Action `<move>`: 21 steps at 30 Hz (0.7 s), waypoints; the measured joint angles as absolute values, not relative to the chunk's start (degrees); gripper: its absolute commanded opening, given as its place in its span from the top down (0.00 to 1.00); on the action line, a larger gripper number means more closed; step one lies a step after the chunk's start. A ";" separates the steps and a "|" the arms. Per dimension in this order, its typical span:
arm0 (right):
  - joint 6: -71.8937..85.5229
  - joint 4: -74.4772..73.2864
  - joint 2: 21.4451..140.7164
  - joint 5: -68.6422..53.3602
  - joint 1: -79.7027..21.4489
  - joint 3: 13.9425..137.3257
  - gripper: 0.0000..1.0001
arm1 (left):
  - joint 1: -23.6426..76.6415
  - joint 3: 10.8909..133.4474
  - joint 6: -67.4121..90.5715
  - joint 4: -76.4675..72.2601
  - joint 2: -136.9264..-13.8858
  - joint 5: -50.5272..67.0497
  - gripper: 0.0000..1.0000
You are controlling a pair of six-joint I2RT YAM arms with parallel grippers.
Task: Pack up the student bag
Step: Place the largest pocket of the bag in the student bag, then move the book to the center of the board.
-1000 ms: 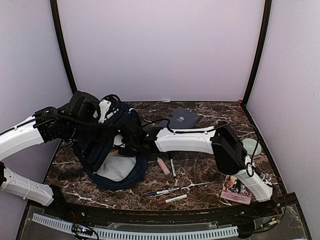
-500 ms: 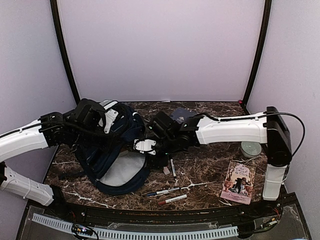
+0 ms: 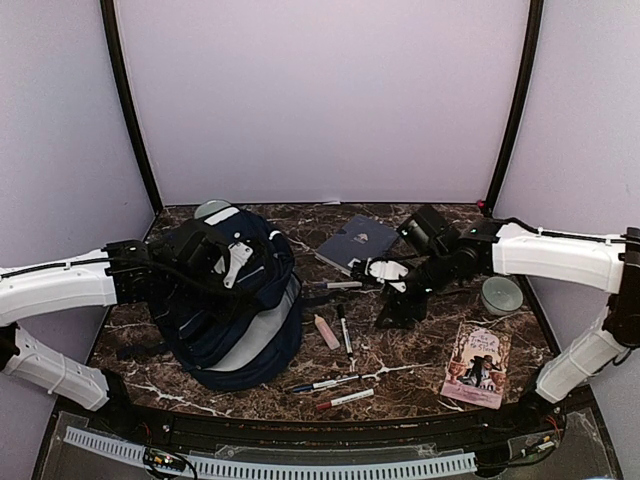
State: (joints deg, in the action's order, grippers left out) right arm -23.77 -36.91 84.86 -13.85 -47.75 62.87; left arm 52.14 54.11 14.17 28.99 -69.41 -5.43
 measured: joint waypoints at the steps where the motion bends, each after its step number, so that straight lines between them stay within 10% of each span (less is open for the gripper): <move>1: -23.99 -37.56 83.57 -13.61 -46.72 62.26 0.31 | 52.14 54.06 14.17 28.86 -70.00 -5.06 0.95; 8: -30.72 -45.21 71.81 -11.86 -38.74 54.96 0.32 | 52.29 55.75 14.17 33.43 -73.84 -0.99 0.52; 21: -50.98 -64.97 57.93 -1.06 -30.70 39.88 0.23 | 55.99 63.00 18.33 27.33 -76.66 4.45 0.48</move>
